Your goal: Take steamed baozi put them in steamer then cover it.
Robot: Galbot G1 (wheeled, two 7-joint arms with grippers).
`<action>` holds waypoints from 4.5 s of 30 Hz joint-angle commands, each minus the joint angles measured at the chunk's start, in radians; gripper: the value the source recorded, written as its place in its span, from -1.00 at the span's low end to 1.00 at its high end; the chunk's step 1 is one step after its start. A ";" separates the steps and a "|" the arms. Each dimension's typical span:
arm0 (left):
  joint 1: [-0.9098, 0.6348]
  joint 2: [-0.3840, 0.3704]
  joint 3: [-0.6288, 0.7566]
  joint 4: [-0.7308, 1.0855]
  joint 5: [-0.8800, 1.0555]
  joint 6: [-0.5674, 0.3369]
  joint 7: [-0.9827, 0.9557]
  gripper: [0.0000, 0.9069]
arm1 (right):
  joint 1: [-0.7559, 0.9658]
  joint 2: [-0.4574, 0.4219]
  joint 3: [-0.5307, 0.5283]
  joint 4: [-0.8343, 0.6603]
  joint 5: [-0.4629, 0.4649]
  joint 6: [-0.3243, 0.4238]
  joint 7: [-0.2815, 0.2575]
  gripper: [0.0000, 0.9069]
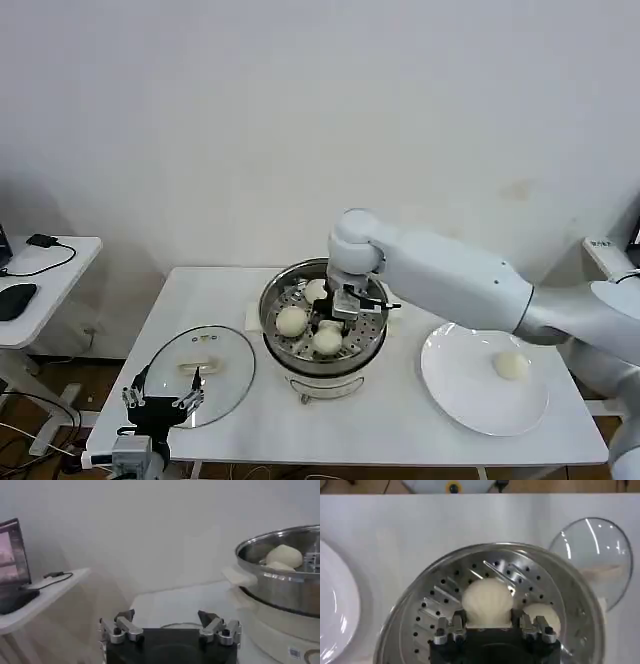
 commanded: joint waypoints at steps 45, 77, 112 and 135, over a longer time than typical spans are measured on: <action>-0.019 0.008 0.011 0.001 -0.002 0.004 0.008 1.00 | 0.179 -0.210 0.194 -0.012 0.202 -0.218 0.075 1.00; -0.013 0.058 0.058 -0.073 -0.036 0.019 0.019 1.00 | -0.237 -0.784 0.334 0.054 0.243 -0.730 0.083 1.00; -0.005 0.054 0.043 -0.041 -0.035 0.017 0.014 1.00 | -0.546 -0.620 0.474 -0.132 -0.152 -0.612 0.109 1.00; 0.003 0.048 0.042 -0.026 -0.029 0.013 0.011 1.00 | -0.519 -0.545 0.458 -0.218 -0.198 -0.580 0.136 1.00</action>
